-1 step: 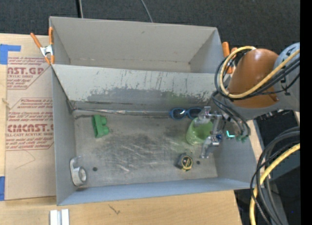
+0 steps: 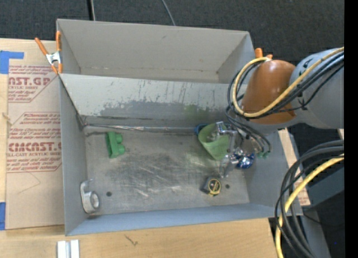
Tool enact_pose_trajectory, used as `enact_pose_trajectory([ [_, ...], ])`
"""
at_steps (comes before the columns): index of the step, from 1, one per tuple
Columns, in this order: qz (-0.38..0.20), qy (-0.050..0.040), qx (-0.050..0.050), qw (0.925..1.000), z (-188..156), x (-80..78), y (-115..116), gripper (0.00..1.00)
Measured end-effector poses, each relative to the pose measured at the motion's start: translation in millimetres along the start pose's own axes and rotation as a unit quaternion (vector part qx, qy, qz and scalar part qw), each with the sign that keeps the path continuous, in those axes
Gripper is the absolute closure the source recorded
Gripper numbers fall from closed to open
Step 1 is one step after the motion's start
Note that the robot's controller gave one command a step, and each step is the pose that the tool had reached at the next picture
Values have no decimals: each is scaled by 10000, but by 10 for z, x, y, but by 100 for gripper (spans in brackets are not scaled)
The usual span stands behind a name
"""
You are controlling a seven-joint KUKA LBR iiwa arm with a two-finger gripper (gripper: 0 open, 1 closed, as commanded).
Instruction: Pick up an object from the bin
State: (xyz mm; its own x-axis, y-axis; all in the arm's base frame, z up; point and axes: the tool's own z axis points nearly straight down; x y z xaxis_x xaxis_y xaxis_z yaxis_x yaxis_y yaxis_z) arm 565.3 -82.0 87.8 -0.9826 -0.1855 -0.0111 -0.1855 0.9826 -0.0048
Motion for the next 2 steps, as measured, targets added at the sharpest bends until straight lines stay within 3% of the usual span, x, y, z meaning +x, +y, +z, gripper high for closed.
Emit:
enact_pose_trajectory([
  [1,-216,-1,16,9998,110,-208,108,0],
  [2,-1350,-93,11,9908,94,64,-28,0],
])
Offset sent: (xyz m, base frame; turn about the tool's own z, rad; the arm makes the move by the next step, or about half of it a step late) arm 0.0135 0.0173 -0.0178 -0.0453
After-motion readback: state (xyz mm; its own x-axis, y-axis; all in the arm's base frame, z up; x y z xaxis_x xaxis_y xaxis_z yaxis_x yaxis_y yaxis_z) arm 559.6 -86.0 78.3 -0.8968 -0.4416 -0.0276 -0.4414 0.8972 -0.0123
